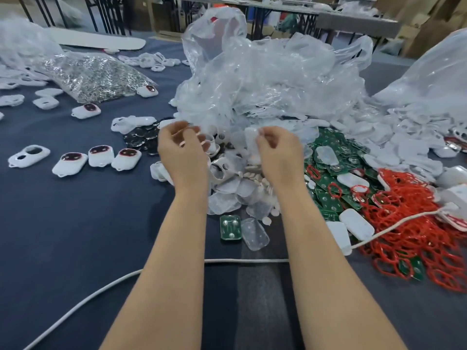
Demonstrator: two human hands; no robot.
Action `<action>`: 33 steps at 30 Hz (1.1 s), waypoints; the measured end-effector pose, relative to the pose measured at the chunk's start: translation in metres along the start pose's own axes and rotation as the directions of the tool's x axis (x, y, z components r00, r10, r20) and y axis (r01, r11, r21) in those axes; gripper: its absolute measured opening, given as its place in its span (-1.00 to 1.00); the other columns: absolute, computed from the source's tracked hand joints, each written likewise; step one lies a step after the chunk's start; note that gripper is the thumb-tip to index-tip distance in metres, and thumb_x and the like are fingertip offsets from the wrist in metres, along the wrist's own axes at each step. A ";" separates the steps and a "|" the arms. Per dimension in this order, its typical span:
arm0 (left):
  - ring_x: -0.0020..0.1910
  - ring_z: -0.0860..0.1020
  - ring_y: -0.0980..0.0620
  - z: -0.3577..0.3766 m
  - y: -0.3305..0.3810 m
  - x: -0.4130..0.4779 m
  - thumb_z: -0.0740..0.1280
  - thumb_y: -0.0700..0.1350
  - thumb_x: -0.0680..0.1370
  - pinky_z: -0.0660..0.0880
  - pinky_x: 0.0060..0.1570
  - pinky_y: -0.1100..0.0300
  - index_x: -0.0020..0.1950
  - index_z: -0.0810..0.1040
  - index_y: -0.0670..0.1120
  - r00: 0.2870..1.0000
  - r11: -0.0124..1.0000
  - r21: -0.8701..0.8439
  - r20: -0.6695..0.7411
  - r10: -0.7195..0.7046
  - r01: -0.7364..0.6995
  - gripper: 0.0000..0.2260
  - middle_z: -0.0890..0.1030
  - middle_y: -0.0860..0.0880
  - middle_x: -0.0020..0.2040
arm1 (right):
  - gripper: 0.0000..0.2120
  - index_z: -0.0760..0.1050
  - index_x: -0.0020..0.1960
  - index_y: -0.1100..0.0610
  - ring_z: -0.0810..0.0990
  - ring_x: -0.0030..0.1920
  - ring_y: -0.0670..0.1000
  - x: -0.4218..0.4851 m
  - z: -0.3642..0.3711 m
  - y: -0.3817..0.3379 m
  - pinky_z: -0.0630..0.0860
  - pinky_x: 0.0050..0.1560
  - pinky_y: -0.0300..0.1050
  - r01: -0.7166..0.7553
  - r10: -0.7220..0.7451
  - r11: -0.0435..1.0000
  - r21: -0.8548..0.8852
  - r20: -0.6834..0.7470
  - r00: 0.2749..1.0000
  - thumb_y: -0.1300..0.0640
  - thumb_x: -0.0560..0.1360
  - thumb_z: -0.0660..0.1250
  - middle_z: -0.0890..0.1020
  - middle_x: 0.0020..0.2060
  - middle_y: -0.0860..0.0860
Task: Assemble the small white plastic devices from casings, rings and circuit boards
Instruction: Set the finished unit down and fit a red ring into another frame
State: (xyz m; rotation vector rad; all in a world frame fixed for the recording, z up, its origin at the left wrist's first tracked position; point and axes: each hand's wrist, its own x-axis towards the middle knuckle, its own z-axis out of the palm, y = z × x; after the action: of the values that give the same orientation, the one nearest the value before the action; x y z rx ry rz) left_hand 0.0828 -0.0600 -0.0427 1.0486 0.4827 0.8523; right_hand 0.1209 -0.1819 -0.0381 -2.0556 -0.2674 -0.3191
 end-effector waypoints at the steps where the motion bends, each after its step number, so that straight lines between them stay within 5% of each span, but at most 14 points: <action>1: -0.41 0.56 0.18 0.002 0.000 -0.003 0.17 -0.31 0.59 0.51 -0.32 0.31 -0.01 0.46 -0.12 0.997 0.998 0.055 0.075 0.025 -0.029 -0.87 0.60 -0.03 -0.22 | -0.84 0.58 0.10 0.12 0.56 -0.17 -0.16 0.001 -0.005 0.001 0.49 -0.07 -0.31 -0.033 0.035 0.994 0.105 -0.016 0.999 0.16 0.56 0.28 0.64 -0.10 -0.05; 5: -0.41 0.59 0.13 0.009 -0.001 -0.016 0.26 -0.18 0.61 0.53 -0.38 0.29 -0.01 0.51 -0.10 0.916 0.955 0.278 0.400 -0.022 -0.098 -0.96 0.63 -0.03 -0.28 | -0.88 0.53 -0.10 0.02 0.55 -0.30 -0.13 0.001 -0.016 0.003 0.54 -0.14 -0.20 -0.223 0.212 0.870 0.439 0.074 0.974 0.22 0.54 0.32 0.61 -0.27 -0.03; 8: -0.15 0.63 0.05 0.014 -0.006 -0.024 0.33 -0.08 0.58 0.61 -0.14 0.14 0.02 0.53 -0.03 0.853 0.882 0.433 0.517 -0.074 -0.186 -0.94 0.63 0.01 -0.13 | -0.89 0.53 -0.12 0.08 0.60 -0.22 -0.01 -0.004 -0.018 0.005 0.59 -0.09 -0.14 -0.294 0.272 0.759 0.581 0.127 0.954 0.26 0.54 0.32 0.64 -0.23 0.05; 12: -0.08 0.52 0.21 0.016 -0.010 -0.026 0.42 0.03 0.50 0.50 0.01 0.26 0.18 0.51 0.00 0.830 0.767 0.554 0.556 -0.052 -0.323 -0.71 0.54 0.04 0.15 | -0.90 0.50 -0.14 0.15 0.61 -0.33 -0.09 -0.005 -0.019 0.006 0.59 -0.25 -0.24 -0.313 0.285 0.660 0.683 0.158 0.945 0.30 0.53 0.33 0.61 -0.36 -0.02; 15: 0.01 0.56 0.14 0.017 -0.010 -0.028 0.43 -0.01 0.51 0.49 0.05 0.26 0.18 0.54 -0.05 0.811 0.749 0.562 0.582 -0.055 -0.352 -0.71 0.59 0.06 0.08 | -0.89 0.49 -0.15 0.14 0.61 -0.36 -0.14 -0.005 -0.017 0.007 0.56 -0.25 -0.26 -0.302 0.257 0.688 0.660 0.167 0.952 0.29 0.52 0.34 0.61 -0.44 -0.10; 22: 0.00 0.63 -0.06 0.016 -0.007 -0.023 0.19 -0.28 0.59 0.54 0.14 -0.05 0.09 0.57 -0.12 0.883 0.839 0.520 0.456 -0.113 -0.161 -0.80 0.65 -0.09 0.00 | -0.88 0.44 -0.12 0.12 0.64 -0.31 -0.04 -0.003 -0.019 0.009 0.57 -0.30 -0.28 -0.308 0.373 0.618 0.723 0.075 0.925 0.27 0.58 0.25 0.61 -0.27 0.03; 24: -0.15 0.64 0.02 0.015 -0.005 -0.021 0.16 -0.26 0.61 0.60 0.01 0.02 0.00 0.54 -0.12 0.928 0.883 0.462 0.358 -0.105 -0.078 -0.83 0.63 -0.09 -0.05 | -0.92 0.44 -0.09 0.13 0.60 -0.34 -0.05 -0.004 -0.020 0.011 0.56 -0.31 -0.26 -0.271 0.355 0.754 0.598 -0.025 0.935 0.26 0.58 0.25 0.59 -0.27 0.02; 27: -0.37 0.52 0.14 0.010 0.003 -0.014 0.18 -0.14 0.64 0.51 -0.39 0.33 -0.12 0.47 -0.08 0.983 0.965 0.244 0.130 -0.132 0.097 -0.83 0.54 0.00 -0.21 | -0.98 0.45 -0.02 0.09 0.58 -0.24 -0.03 -0.006 -0.018 0.012 0.50 -0.16 -0.15 -0.166 0.186 0.970 0.179 -0.101 0.977 0.19 0.56 0.27 0.63 -0.17 0.04; 30: -0.45 0.41 0.18 0.002 0.007 -0.002 0.26 -0.08 0.62 0.41 -0.46 0.35 -0.12 0.43 -0.08 0.988 0.988 0.049 -0.065 -0.141 0.145 -0.86 0.47 0.01 -0.28 | -0.84 0.48 0.13 0.09 0.53 -0.03 -0.03 -0.008 -0.010 0.012 0.39 -0.04 -0.22 -0.052 0.052 0.997 -0.060 -0.004 0.999 0.21 0.56 0.24 0.59 0.01 0.03; 33: -0.25 0.48 0.09 -0.003 0.007 0.003 0.28 -0.11 0.60 0.54 -0.26 0.22 -0.06 0.43 -0.09 0.982 0.997 0.058 -0.186 -0.045 0.057 -0.92 0.50 0.02 -0.17 | -0.69 0.42 0.29 0.13 0.48 0.08 -0.02 -0.009 0.002 0.002 0.20 -0.05 -0.39 0.077 -0.088 0.983 -0.165 -0.061 0.994 0.25 0.56 0.22 0.48 0.20 0.05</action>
State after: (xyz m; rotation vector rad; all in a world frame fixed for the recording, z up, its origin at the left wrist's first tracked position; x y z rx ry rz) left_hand 0.0799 -0.0541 -0.0377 1.0155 0.6939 0.8975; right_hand 0.1132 -0.1819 -0.0433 -2.1927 -0.2936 -0.4746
